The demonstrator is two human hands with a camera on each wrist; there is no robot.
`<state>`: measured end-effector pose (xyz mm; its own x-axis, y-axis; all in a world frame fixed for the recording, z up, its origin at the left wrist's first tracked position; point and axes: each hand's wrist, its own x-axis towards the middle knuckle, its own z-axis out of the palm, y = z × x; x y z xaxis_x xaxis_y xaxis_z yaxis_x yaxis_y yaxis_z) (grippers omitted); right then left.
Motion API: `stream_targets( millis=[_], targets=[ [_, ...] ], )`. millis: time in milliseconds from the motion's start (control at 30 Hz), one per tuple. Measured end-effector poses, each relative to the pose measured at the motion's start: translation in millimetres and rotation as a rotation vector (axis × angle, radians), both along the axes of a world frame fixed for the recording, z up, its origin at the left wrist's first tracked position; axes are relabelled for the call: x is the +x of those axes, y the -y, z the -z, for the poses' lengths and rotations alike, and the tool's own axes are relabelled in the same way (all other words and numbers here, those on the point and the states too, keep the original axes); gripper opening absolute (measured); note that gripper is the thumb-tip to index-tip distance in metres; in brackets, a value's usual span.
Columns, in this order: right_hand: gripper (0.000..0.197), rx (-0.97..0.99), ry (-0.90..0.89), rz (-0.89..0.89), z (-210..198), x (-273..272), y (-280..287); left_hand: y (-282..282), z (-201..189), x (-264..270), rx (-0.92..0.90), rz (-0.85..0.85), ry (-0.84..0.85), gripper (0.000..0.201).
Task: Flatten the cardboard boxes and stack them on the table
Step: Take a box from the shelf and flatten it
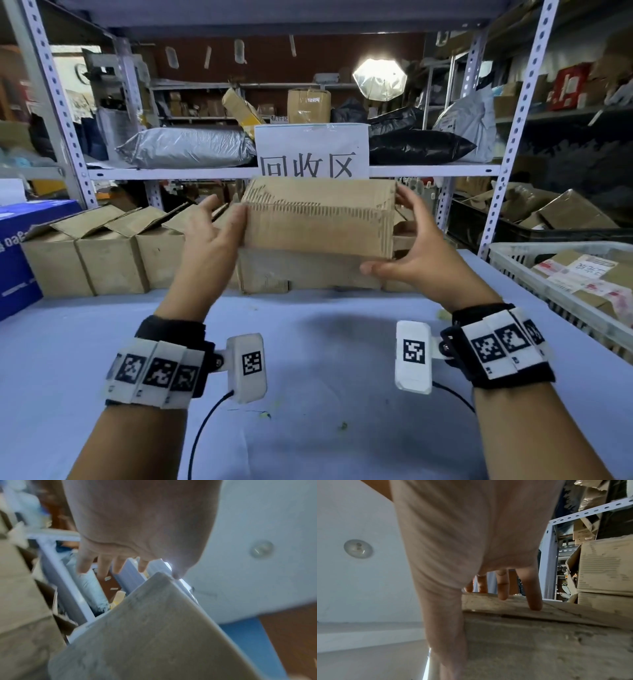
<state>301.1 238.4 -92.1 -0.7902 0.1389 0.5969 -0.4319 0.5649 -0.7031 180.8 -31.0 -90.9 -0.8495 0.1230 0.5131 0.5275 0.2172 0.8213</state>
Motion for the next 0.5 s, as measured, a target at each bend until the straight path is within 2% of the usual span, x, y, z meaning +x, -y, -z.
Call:
stream_targets(
  millis=[67, 100, 200, 300, 367, 433, 500],
  targets=[
    [0.117, -0.045, -0.017, -0.061, -1, 2, 1, -2, -3, 7, 0.158, 0.178, 0.156, 0.048],
    [0.116, -0.058, -0.018, -0.087, -1, 2, 2, -5, -4, 11, 0.182, 0.234, 0.176, 0.044],
    [0.108, -0.075, -0.014, -0.166, 2, 1, 3, -8, -4, 16, 0.220, 0.292, 0.139, 0.042],
    [0.087, -0.301, 0.032, -0.307, 1, -2, 2, -10, -2, 14, 0.301, 0.370, 0.120, 0.044],
    [0.072, -0.419, 0.008, -0.272, -3, -4, 2, -14, 1, 14, 0.316, 0.424, 0.084, 0.034],
    [0.052, -0.447, -0.015, -0.206, -5, -7, 1, -17, 3, 15, 0.301, 0.460, 0.075, 0.040],
    [0.049, -0.468, 0.004, -0.191, -3, -9, -1, -18, 5, 15, 0.286, 0.481, 0.078, 0.037]
  ],
)
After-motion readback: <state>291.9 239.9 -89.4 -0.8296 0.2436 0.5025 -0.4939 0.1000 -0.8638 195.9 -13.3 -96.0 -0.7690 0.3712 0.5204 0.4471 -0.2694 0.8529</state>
